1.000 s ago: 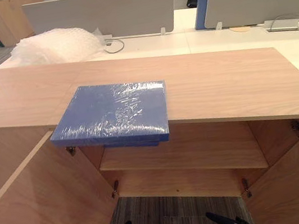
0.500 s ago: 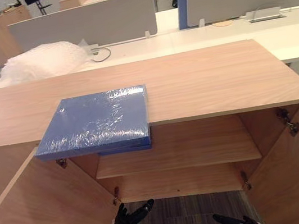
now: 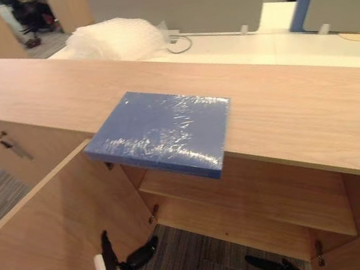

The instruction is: Walk over to the cabinet, pick up the folder, carry it to the office cabinet, place the folder inside the office cabinet, then close the office cabinet door

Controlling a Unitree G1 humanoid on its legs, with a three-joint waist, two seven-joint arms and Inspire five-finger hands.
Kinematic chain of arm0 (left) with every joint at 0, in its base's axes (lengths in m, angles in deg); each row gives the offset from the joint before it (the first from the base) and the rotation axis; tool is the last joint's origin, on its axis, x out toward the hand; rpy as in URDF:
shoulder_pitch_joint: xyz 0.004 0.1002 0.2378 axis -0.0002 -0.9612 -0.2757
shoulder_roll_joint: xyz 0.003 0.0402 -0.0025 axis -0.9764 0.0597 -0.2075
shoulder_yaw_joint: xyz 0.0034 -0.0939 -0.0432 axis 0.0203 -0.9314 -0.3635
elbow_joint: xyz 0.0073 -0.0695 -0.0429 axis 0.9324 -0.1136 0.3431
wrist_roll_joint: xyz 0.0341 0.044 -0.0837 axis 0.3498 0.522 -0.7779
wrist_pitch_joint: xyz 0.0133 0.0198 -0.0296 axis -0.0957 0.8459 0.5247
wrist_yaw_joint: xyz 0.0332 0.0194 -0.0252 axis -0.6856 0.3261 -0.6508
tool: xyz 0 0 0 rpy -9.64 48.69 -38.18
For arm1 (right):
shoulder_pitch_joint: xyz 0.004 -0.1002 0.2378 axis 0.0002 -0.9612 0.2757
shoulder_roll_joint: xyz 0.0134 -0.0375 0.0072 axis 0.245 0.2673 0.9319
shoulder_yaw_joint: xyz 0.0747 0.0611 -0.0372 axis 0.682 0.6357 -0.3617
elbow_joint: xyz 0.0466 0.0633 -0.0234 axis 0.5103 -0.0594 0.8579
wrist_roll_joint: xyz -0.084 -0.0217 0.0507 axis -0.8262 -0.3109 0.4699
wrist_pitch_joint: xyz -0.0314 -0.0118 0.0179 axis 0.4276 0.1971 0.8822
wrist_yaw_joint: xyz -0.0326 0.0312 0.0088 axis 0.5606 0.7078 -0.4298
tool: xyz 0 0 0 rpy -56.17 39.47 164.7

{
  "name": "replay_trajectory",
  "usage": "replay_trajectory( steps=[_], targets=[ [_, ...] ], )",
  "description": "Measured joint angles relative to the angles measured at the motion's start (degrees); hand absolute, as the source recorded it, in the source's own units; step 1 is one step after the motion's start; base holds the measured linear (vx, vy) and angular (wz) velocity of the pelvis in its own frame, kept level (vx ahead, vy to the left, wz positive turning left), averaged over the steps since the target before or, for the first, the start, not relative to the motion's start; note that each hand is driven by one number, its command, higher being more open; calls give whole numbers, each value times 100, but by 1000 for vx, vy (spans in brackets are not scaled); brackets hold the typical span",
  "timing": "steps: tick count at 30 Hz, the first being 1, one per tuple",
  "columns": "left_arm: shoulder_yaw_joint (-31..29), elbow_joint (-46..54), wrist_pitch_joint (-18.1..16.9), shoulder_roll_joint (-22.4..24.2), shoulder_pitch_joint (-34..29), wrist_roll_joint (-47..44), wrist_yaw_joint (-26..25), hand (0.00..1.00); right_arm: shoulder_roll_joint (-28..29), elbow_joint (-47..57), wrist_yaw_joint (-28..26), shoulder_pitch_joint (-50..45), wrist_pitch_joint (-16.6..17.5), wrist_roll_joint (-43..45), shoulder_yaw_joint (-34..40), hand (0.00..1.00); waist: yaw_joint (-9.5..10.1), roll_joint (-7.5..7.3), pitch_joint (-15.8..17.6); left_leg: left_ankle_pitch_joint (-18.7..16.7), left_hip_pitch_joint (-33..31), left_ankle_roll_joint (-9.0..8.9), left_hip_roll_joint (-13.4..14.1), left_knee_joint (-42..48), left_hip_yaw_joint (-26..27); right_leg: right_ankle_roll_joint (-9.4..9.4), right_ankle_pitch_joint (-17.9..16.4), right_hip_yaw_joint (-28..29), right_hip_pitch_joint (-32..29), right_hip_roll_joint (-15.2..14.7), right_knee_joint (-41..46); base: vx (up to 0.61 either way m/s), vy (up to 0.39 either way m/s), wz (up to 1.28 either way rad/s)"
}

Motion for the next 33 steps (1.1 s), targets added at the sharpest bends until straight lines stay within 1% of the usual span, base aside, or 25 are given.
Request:
replay_trajectory(
  steps=[2,3,5,6,7,9,11,12,17,19,23,25,26,29,31,32,33],
  targets=[
    [-87,435,43,10,-12,415,-436,100,76,-23,81,34,2,190,-6,100,67,5,5,-3,-73,-2,-72,92,-213,0,0,-219,76,-6,-36,-24,-20,64],
    [-205,815,62,16,-21,674,-738,100,142,-30,103,67,16,211,-10,100,90,14,0,-8,-162,-6,-124,170,-381,1,0,-391,98,2,-35,-56,-18,65],
    [-376,1257,131,26,-35,1081,-1120,100,143,-71,102,137,24,219,-74,100,103,48,22,2,-229,2,-188,216,-608,1,0,-601,157,6,-43,-60,-12,58],
    [-449,1388,159,32,-43,1209,-1223,100,144,-71,109,135,34,220,-72,100,106,60,24,10,-230,1,-208,213,-655,1,0,-654,167,2,-44,-39,-5,47],
    [-607,1650,229,44,-55,1442,-1465,100,144,-77,142,129,35,219,-61,100,113,86,6,14,-239,-11,-242,202,-758,1,-1,-754,194,-3,-45,-37,1,36],
    [-823,2054,327,52,-48,1705,-1777,100,144,-76,172,131,35,218,-60,100,127,105,11,57,-256,-8,-297,173,-903,4,-2,-901,247,-4,-81,-35,-1,42],
    [-965,2485,490,60,-45,2123,-2080,100,144,-69,181,129,54,214,-44,100,138,112,-10,130,-337,-12,-352,162,-1048,14,-8,-1056,250,1,-144,-32,-11,44],
    [-991,2677,542,62,-47,2321,-2155,100,144,-68,180,123,58,211,-2,100,142,132,-32,186,-361,-3,-379,120,-1120,21,-13,-1134,258,3,-180,-28,-16,35],
    [-989,3191,607,35,-48,2898,-2170,100,144,-53,149,122,95,164,107,100,145,220,-129,358,-399,-8,-416,16,-1196,23,-15,-1219,259,1,-288,-13,-11,12],
    [-988,3319,607,13,-48,3037,-2109,100,145,-53,115,121,98,154,173,100,118,218,-162,374,-400,-2,-417,7,-1195,23,-16,-1212,256,1,-301,0,0,0],
    [-976,3445,599,9,-51,3342,-1842,100,149,-53,7,110,108,95,322,100,79,195,-213,414,-403,5,-395,-13,-1140,11,-26,-1143,226,8,-332,-16,-22,-8],
    [-936,3456,589,-1,-77,3440,-1698,100,144,-56,-46,100,108,-84,337,100,75,193,-230,423,-410,12,-371,-21,-1084,9,-26,-1064,184,10,-336,-11,-14,-16],
    [-903,3457,542,-30,-102,3475,-1595,100,137,-58,-81,95,108,-103,339,100,54,190,-239,433,-414,21,-361,-32,-1067,8,-26,-1035,161,10,-333,-2,-18,-10],
    [-746,3460,436,-248,-121,3653,-1333,100,112,-76,-161,50,107,-296,349,100,46,160,-259,452,-414,6,-353,-59,-1027,7,-25,-974,130,4,-330,12,-24,-10],
    [-573,3463,366,-491,-133,3703,-1200,100,104,-112,-202,32,110,-312,342,100,84,146,-309,468,-417,-13,-299,-126,-916,0,-22,-857,53,14,-325,34,-33,-23],
    [-438,3464,337,-691,-133,3705,-1132,100,102,-144,-227,40,111,-322,338,100,77,125,-322,468,-419,-14,-281,-126,-894,-10,-16,-807,40,22,-329,47,-51,-20],
    [-329,3464,238,-865,-130,3709,-1025,100,100,-213,-246,48,119,-342,338,100,53,124,-326,473,-412,-8,-265,-125,-864,-15,-13,-770,35,27,-327,46,-57,-17]
  ],
)
